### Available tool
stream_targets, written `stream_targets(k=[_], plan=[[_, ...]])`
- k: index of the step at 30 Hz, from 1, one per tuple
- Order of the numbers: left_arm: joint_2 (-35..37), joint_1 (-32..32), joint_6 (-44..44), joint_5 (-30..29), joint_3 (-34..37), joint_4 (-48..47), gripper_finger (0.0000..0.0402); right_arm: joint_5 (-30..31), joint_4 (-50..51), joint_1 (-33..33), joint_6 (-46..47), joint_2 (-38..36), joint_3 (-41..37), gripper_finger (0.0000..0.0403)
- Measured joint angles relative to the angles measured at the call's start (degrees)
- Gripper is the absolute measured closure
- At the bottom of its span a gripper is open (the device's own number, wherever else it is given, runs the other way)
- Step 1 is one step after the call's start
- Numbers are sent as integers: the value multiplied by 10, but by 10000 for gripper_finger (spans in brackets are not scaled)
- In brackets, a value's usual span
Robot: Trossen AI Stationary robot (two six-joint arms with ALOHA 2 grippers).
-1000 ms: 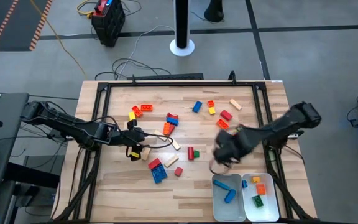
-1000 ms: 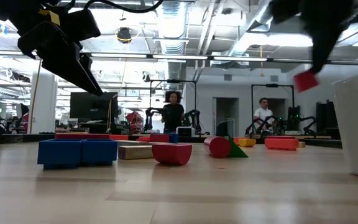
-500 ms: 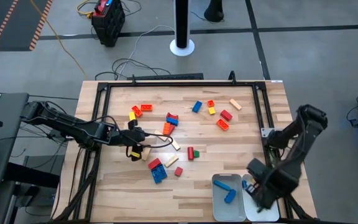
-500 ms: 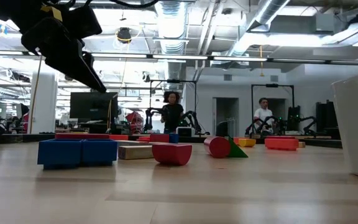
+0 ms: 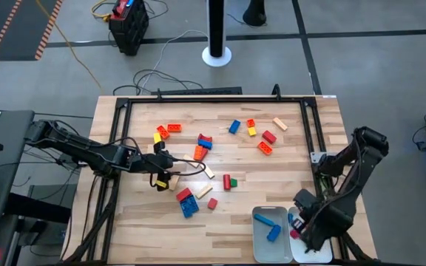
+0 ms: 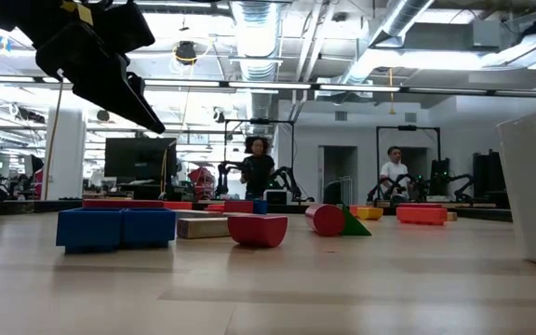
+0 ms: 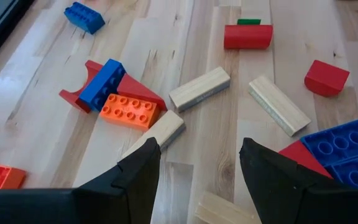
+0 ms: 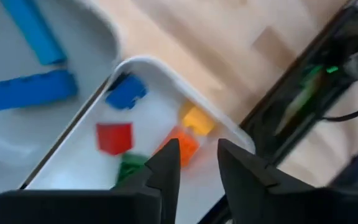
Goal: Sort blocks by size
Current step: Put the small yellow wooden block into the white bin
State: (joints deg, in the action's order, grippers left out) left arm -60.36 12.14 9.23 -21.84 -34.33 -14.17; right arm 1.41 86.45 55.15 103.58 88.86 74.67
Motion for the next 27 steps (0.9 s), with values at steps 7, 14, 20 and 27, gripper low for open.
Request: stream_targets(k=[7,14,20,27], plan=[[0,0,-4,0,0,0,189,79,34,-74,-114,0,0,254],[0,0,-4,0,0,0,189,166,30,-186,-263,-1,-24,253],[0,0,-1,0,0,-1,189,172,-78,-302,-426,-1,-88,253],[0,0,2,0,0,-4,189,172,-200,-438,-597,-1,-139,253]])
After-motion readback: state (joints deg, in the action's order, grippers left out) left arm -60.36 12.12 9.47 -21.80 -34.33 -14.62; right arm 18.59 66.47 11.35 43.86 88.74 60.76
